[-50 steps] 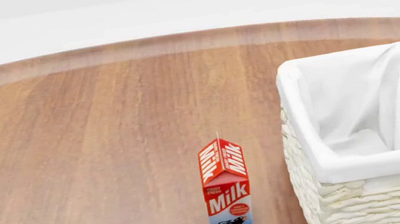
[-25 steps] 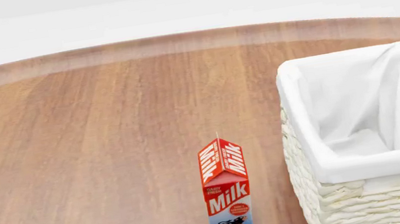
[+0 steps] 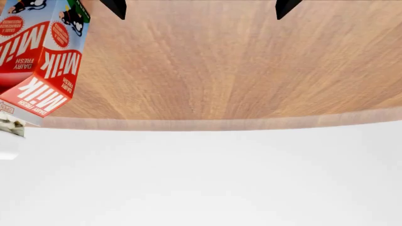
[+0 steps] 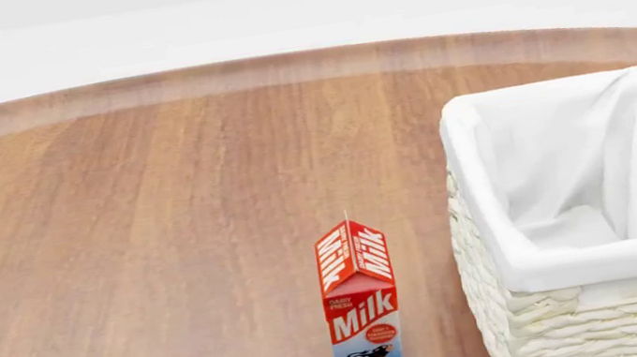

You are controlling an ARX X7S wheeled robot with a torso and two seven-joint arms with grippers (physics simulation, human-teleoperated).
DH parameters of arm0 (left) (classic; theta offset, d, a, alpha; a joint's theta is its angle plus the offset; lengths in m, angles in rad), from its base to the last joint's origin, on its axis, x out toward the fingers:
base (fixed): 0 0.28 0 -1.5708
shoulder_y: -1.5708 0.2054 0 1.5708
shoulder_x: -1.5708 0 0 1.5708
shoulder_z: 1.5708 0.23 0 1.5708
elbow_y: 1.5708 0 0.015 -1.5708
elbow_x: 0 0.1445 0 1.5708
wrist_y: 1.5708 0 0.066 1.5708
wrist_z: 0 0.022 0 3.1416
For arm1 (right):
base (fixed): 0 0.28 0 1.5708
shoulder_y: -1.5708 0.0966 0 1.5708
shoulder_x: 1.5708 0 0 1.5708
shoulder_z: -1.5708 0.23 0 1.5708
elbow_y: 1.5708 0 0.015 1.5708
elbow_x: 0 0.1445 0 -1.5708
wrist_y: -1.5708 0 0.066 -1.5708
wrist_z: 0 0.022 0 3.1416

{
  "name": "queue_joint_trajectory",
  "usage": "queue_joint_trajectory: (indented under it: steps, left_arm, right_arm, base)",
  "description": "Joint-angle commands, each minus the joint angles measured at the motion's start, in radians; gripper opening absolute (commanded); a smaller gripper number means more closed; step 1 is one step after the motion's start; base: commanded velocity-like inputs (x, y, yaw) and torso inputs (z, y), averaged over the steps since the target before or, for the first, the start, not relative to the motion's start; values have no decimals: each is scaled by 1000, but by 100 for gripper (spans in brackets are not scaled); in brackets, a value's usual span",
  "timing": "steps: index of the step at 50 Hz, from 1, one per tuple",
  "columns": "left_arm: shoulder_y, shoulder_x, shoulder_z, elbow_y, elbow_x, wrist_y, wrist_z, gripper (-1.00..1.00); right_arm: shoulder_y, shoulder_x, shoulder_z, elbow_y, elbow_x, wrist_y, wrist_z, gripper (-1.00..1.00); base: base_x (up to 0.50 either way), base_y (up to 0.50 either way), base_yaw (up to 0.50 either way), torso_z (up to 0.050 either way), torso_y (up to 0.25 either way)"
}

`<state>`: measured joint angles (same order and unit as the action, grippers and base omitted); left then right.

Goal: Pick up the orange juice, and put it in the basket.

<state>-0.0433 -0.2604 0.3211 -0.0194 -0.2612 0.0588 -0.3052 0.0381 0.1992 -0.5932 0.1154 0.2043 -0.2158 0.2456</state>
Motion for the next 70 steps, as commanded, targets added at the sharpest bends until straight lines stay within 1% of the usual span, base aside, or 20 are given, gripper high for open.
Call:
queue_joint_trajectory:
  steps: [1,27,38,53,70]
  left_arm:
    - [-1,-3,4,0,-3,1,-3,100]
    - [-3,-9,12,-1,-9,4,-10,100]
    - [-4,-11,16,-2,-11,5,-13,100]
    - [-5,-14,20,-2,-15,7,-17,100]
    - [-7,-18,25,-3,-18,9,-21,100]
  right_arm:
    - [-11,26,3,-141,-41,52,29,-100]
    - [13,77,20,-386,-31,205,78,-100]
    - [40,98,30,-529,-23,320,105,-100]
    - [76,119,45,-665,-18,433,134,-100]
    - [156,148,110,-834,32,596,172,-100]
  base:
    - [0,0,0,0,0]
    - [0,0,0,0,0]
    - [0,0,0,0,1]
    - [0,0,0,0,1]
    - [0,0,0,0,1]
